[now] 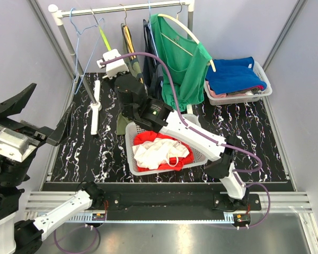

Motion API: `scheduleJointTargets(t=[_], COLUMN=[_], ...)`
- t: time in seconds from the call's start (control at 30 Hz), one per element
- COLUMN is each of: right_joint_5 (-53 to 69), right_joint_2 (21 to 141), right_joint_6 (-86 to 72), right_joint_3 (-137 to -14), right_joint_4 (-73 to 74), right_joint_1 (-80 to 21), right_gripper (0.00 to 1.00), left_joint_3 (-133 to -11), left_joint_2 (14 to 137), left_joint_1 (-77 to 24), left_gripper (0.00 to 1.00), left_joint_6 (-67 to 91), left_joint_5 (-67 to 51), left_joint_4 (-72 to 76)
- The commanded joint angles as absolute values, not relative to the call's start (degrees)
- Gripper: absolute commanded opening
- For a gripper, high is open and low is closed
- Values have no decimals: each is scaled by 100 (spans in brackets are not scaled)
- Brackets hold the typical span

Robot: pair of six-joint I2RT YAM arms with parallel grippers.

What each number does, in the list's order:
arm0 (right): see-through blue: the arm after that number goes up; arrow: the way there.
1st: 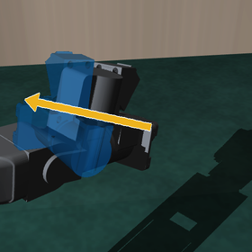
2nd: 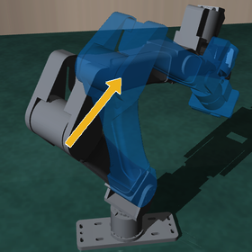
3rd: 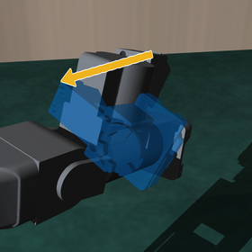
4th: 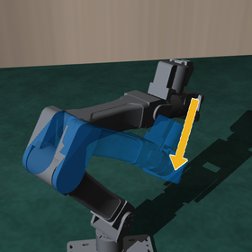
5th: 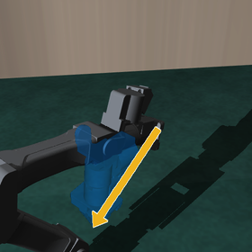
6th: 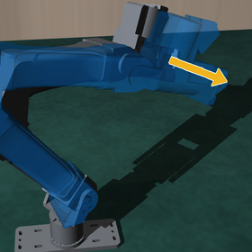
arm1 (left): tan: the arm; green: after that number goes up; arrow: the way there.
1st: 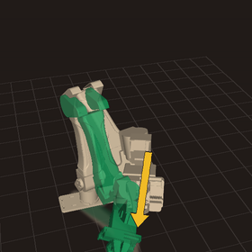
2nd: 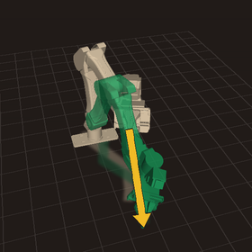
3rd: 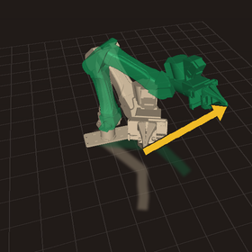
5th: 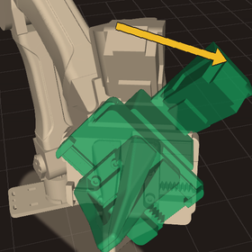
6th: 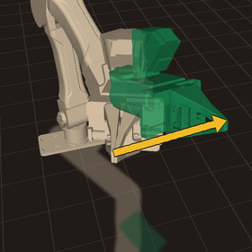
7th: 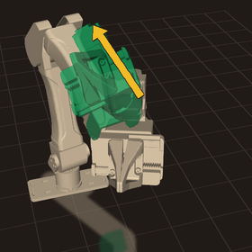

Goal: Remove the tank top from the hanger
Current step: Place the hanger at the clothesline.

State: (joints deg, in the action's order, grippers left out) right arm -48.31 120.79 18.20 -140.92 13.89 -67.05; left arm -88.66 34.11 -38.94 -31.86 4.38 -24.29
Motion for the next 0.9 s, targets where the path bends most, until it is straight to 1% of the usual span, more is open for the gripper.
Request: scheduleJointTargets(t=[0.0,0.33,0.5,0.67,0.7,0.73,0.8,0.87], right_joint_5=[-4649,-4562,-4623,-4571,-4536,-4483,-4298,-4132], right_joint_2=[12076,11839,11970,11988,11988,12014,12050,12111], right_joint_6=[1793,1599,1705,1451,1302,1205,934,774], right_joint_3=[-14633,-14449,-14520,-14265,-14230,-14238,-14326,-14502], right_joint_4=[1213,1310,1301,1362,1388,1441,1713,2020], right_joint_1=[-6645,-6636,-6644,-6644,-6645,-6636,-6653,-6671], right_gripper=[0,0,0,1,6,26,42,52], left_joint_3=[-8816,-8631,-8657,-8666,-8675,-8684,-8675,-8684], left_joint_2=[3314,3217,3234,3234,3243,3252,3261,3278], left_joint_1=[-3894,-3894,-3894,-3894,-3894,-3894,-3894,-3894], left_gripper=[99,99,99,99,99,99,99,99], left_joint_6=[-3155,-3199,-3182,-3208,-3199,-3191,-3199,-3199], left_joint_5=[580,642,633,659,659,659,659,650], left_joint_4=[-2197,-2127,-2083,-2083,-2074,-2083,-2074,-2065])
